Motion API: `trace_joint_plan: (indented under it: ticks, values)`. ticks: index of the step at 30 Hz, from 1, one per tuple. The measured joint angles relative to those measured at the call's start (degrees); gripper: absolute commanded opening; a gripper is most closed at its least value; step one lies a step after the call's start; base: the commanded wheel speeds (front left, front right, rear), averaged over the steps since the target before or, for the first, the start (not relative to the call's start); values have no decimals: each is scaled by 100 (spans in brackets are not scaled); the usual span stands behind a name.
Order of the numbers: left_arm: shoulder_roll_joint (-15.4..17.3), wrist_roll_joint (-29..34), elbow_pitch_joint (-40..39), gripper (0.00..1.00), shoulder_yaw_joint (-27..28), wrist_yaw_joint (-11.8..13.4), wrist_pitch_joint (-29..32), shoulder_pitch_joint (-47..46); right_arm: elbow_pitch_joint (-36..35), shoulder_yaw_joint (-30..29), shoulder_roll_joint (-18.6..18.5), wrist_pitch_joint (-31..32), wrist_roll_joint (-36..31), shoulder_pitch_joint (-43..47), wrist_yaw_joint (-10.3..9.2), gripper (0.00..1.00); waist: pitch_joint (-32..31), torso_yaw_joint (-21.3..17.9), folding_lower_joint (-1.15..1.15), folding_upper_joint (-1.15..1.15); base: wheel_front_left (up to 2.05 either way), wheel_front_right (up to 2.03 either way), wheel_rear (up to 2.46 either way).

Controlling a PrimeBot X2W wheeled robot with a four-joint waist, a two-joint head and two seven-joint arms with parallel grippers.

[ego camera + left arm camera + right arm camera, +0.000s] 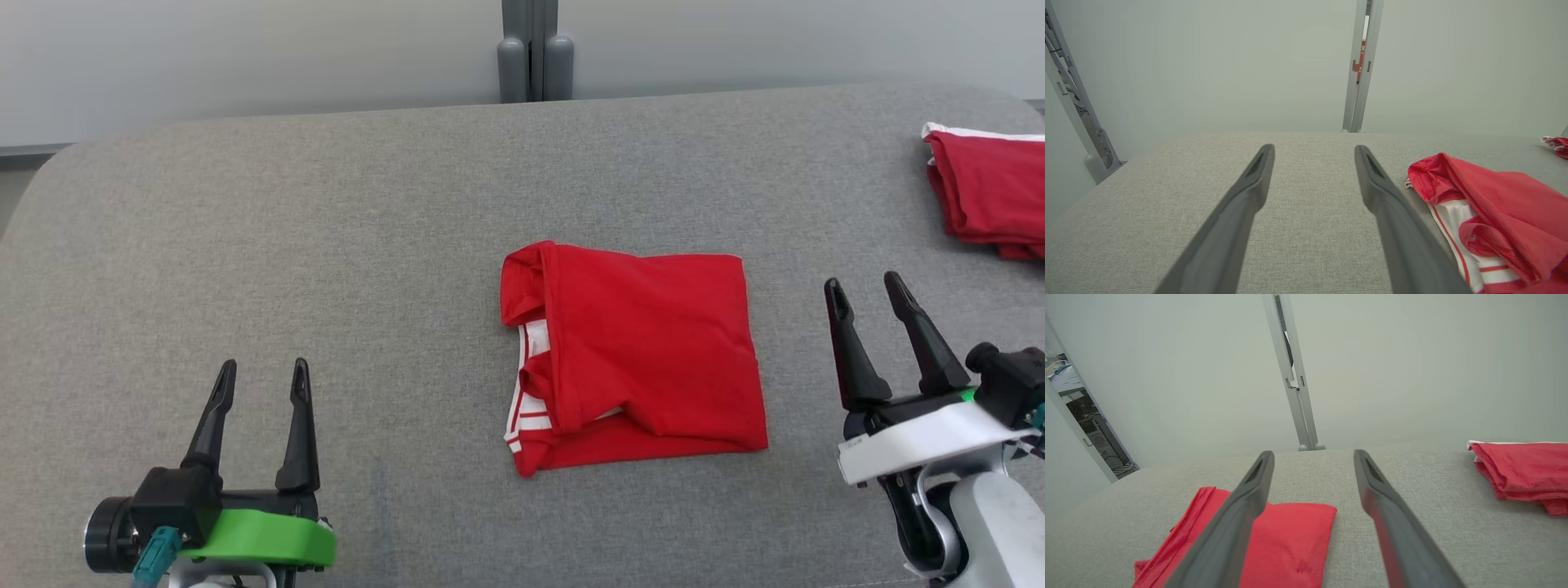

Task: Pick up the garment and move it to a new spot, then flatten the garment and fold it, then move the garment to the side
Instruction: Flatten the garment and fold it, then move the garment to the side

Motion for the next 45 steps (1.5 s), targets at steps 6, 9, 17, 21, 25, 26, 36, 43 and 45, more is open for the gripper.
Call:
trace_joint_plan:
  ticks: [6, 9, 17, 21, 25, 26, 36, 43, 45]
  values:
    - [0, 130, -3, 100, 133, -31, 0, 75, -254, -286, 183, -15, -140, 423, 0, 100, -91, -44, 0, 0, 0, 0, 0]
    - [0, 137, -4, 100, 194, -56, 0, 87, -359, -381, 245, -15, -159, 600, 0, 100, -145, -40, 0, 0, 0, 0, 0]
    - [0, 192, 8, 100, 283, -75, 0, 230, -541, -399, 437, -15, -400, 990, 0, 100, -326, 5, 0, 0, 0, 0, 0]
    - [0, 225, 44, 100, 324, -80, 0, 314, -590, -360, 543, 12, -497, 1107, 0, 100, -410, 34, 0, 0, 0, 0, 0]
    - [1, 242, 54, 100, 338, -100, 0, 352, -600, -327, 570, 47, -556, 1189, 0, 100, -467, 62, 0, 0, 0, 0, 0]
    - [3, 258, 55, 100, 341, -103, 0, 364, -598, -327, 569, 62, -586, 1206, 0, 100, -478, 70, 0, 0, 0, 0, 0]
    - [19, 312, 55, 100, 348, -118, 0, 421, -635, -335, 586, 122, -714, 1240, 0, 100, -494, 111, 0, 0, 0, 0, 0]
    - [29, 318, 32, 100, 371, -121, 0, 433, -648, -316, 605, 164, -786, 1273, 0, 100, -507, 98, 0, 0, 0, 0, 0]
    - [29, 319, 30, 100, 371, -122, 0, 437, -648, -316, 606, 165, -787, 1278, 0, 100, -505, 94, 0, 0, 0, 0, 0]
